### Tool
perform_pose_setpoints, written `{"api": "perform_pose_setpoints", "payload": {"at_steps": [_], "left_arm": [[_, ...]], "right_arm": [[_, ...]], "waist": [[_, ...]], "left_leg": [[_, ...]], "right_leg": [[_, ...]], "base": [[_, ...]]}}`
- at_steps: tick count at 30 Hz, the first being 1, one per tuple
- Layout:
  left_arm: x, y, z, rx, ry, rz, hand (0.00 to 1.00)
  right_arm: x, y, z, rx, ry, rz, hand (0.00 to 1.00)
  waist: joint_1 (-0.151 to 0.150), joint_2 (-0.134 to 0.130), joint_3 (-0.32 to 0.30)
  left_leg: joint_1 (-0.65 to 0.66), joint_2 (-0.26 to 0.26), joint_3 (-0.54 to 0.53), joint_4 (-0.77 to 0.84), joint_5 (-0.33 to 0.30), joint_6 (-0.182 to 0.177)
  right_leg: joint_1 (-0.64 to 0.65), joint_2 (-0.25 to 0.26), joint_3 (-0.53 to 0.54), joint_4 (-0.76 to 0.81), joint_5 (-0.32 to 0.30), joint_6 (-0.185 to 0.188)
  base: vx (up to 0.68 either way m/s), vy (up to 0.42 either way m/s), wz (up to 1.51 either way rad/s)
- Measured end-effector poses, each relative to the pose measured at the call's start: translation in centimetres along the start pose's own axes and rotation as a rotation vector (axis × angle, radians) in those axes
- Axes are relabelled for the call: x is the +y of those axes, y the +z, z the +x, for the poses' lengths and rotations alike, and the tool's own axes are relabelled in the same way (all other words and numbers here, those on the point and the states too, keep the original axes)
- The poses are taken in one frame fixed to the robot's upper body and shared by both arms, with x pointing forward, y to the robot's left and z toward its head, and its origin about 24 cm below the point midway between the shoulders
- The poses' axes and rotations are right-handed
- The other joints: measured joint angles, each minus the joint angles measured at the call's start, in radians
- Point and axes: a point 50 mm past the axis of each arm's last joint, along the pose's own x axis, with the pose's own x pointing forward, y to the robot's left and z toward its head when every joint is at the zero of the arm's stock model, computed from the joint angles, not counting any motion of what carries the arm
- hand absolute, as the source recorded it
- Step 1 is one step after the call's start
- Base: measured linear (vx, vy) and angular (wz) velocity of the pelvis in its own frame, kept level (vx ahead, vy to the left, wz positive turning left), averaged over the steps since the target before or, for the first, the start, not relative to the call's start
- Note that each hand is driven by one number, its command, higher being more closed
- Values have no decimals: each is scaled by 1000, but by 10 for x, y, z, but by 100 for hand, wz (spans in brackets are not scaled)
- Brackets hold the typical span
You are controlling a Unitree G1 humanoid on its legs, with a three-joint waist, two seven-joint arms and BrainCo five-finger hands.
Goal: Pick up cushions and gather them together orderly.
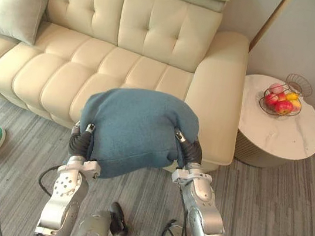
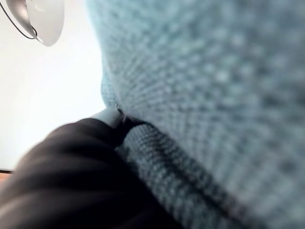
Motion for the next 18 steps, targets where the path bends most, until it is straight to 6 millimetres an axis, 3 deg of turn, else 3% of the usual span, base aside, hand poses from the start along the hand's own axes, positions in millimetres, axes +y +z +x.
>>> {"api": "perform_pose_setpoints", "payload": {"at_steps": [3, 6, 9, 11, 13, 14, 16, 18], "left_arm": [[0, 1, 0, -3, -4, 2, 100], [-1, 0, 0, -2, -15, 5, 100], [-7, -1, -1, 3, -48, 10, 100], [-13, -5, -3, 20, -69, -5, 100], [-15, -6, -3, 26, -74, -10, 100], [-19, -10, -5, 48, -85, -25, 100], [-23, -13, -9, 64, -100, -41, 100], [-28, -13, -10, 64, -118, -63, 100]], "right_arm": [[-1, 0, 0, -1, 7, -5, 100], [-2, 1, 0, -3, 8, -2, 100], [-9, 3, -6, -8, -8, -2, 100], [-16, 3, -14, -3, -26, -7, 100], [-17, 6, -15, -11, -28, -10, 100], [-21, 8, -17, -16, -41, -17, 100], [-24, 16, -23, -42, -51, -28, 100], [-23, 29, -25, -95, -54, -25, 100]], "waist": [[-21, 4, 3], [-47, 3, 3], [-78, 10, 0], [-83, 53, -3], [-75, 54, -3], [-72, 54, -1], [-48, 54, -1], [-36, 55, -2]], "left_leg": [[58, -28, 0, -96, 5, -4], [118, -47, -4, -147, 15, -23], [150, -66, -57, -116, -40, -60], [148, -19, -88, -39, -78, -86], [127, 16, -95, 92, -66, -116], [81, 56, -117, 310, -20, -152], [23, 111, -123, 528, 14, -140], [-44, 157, -126, 591, -25, -107]], "right_leg": [[-67, 91, -53, -84, 17, -18], [-94, 127, -86, -201, 111, -37], [-80, 141, -38, -266, 215, -109], [-41, 158, -69, -271, 223, -106], [6, 161, -76, -272, 187, -119], [78, 161, -71, -296, 173, -121], [172, 160, -33, -337, 163, -110], [230, 150, 8, -369, 151, -109]], "base": [[162, 32, 10], [294, -47, 23], [416, -100, 56], [494, -117, 50], [534, -81, 21], [518, -71, 11], [500, -4, -21], [410, 99, -40]]}}
